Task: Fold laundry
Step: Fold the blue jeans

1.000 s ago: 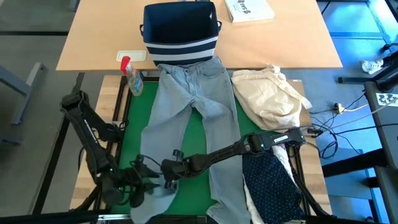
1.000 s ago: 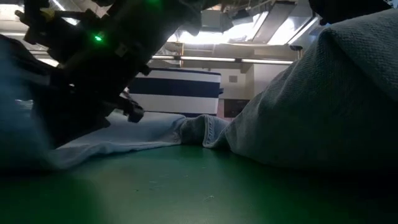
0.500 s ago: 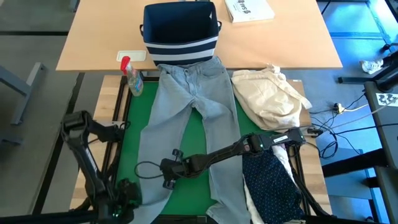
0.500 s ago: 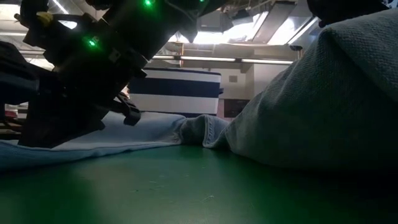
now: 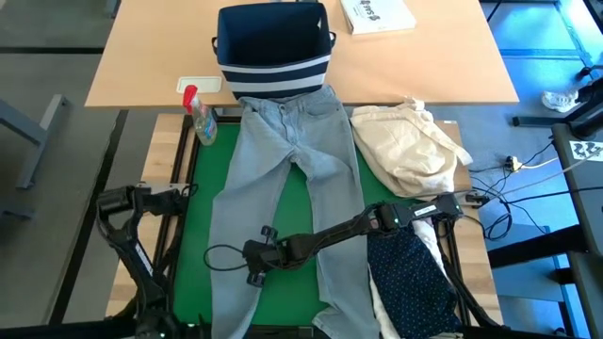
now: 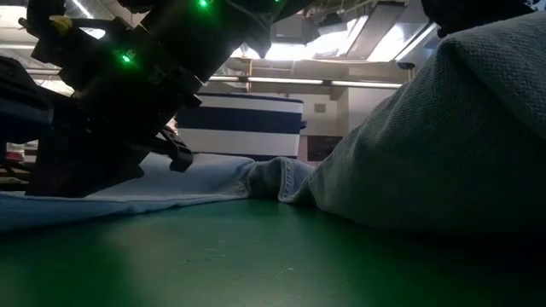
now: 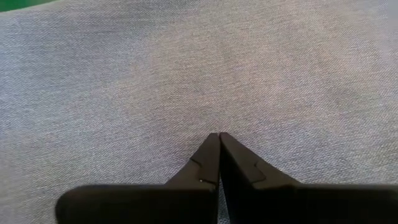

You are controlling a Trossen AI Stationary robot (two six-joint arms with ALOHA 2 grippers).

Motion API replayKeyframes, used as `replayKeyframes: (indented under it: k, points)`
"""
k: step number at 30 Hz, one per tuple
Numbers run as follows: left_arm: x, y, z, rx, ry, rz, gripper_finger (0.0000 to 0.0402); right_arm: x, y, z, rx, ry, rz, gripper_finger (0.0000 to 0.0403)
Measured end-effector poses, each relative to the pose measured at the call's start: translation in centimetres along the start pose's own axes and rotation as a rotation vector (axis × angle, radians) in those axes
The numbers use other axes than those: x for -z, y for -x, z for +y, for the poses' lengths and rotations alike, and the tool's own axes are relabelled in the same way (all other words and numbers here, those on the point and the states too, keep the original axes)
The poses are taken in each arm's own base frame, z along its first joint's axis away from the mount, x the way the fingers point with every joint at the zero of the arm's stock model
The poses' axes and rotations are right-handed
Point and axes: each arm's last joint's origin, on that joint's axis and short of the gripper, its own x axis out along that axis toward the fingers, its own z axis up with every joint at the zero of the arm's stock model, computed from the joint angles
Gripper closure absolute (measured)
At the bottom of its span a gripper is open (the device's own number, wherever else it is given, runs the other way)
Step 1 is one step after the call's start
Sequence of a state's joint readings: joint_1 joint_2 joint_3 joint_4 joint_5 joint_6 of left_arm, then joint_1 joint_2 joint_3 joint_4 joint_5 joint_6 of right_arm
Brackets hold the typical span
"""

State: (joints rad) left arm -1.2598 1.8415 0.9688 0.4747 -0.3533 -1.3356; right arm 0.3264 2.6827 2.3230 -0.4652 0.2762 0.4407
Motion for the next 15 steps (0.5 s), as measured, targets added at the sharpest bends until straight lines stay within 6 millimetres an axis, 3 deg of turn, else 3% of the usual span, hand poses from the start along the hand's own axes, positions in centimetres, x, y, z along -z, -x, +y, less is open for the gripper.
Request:
replayKeyframes:
  k: [4, 8, 12, 15]
  points:
    - [1.3, -0.3, 2.3, -0.153, 0.12, 0.212, 0.0239, -0.1, -0.1, -0.2, -0.035, 0.026, 0.02, 0.0393]
    - [0.8, 0.9, 1.9, -0.241, 0.253, 0.292, 0.0239, -0.1, -0.1, -0.2, -0.059, 0.047, 0.029, 0.0393]
    - [-0.4, 3.8, -0.3, -0.252, 0.25, 0.186, 0.0239, -0.1, -0.1, -0.2, -0.057, 0.05, 0.029, 0.0393]
    - [-1.5, 5.8, 0.4, -0.416, 0.187, -0.067, 0.0239, -0.1, -0.1, -0.2, -0.058, 0.051, 0.026, 0.0393]
